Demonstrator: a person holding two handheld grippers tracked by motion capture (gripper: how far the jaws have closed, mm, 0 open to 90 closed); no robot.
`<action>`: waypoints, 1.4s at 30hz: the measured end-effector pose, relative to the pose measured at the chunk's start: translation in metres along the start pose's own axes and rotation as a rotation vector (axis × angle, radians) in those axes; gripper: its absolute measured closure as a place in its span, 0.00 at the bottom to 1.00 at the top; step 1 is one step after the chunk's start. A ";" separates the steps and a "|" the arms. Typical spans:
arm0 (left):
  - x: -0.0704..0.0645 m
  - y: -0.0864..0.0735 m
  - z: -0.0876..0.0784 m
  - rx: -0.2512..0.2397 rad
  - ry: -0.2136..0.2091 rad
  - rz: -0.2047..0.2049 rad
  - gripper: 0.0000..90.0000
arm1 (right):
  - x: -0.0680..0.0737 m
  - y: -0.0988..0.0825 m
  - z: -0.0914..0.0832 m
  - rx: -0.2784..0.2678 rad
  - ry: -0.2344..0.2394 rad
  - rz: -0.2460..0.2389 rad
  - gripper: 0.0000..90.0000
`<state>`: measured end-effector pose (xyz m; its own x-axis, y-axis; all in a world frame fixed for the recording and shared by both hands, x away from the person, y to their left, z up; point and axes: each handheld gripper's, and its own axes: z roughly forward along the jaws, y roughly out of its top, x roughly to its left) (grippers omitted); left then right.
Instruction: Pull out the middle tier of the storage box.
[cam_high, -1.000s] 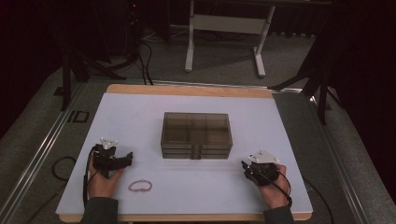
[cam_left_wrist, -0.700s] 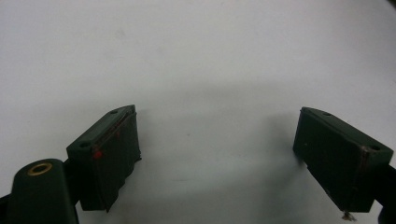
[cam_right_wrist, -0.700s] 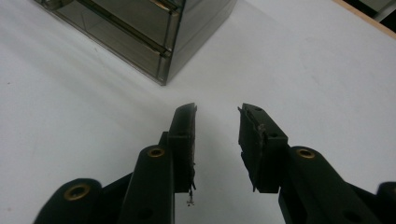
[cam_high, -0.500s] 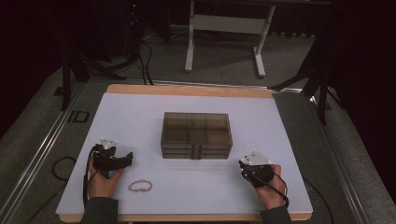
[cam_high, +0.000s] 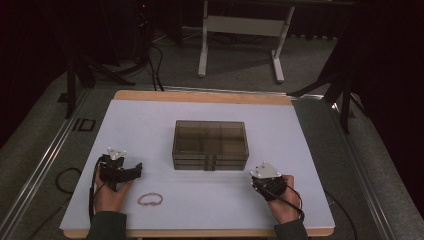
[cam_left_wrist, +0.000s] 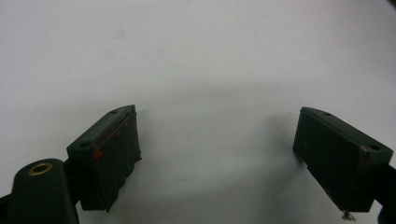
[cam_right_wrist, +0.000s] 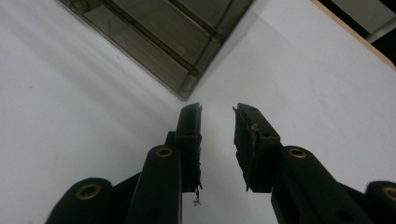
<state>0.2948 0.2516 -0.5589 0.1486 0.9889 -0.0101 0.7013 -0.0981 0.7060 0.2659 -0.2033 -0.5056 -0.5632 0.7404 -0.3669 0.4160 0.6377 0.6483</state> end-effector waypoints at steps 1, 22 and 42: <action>0.000 0.000 0.000 0.000 0.000 0.000 0.16 | 0.001 0.001 0.000 -0.002 0.000 -0.007 0.79; 0.000 0.000 0.000 0.000 0.000 0.000 0.16 | 0.022 0.018 0.004 -0.001 -0.037 -0.123 0.81; 0.000 0.000 0.000 0.000 0.000 0.000 0.16 | 0.040 0.031 0.007 -0.005 -0.079 -0.228 0.80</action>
<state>0.2947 0.2516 -0.5589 0.1487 0.9888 -0.0103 0.7015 -0.0981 0.7059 0.2613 -0.1527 -0.5046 -0.5844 0.5916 -0.5554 0.2804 0.7896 0.5459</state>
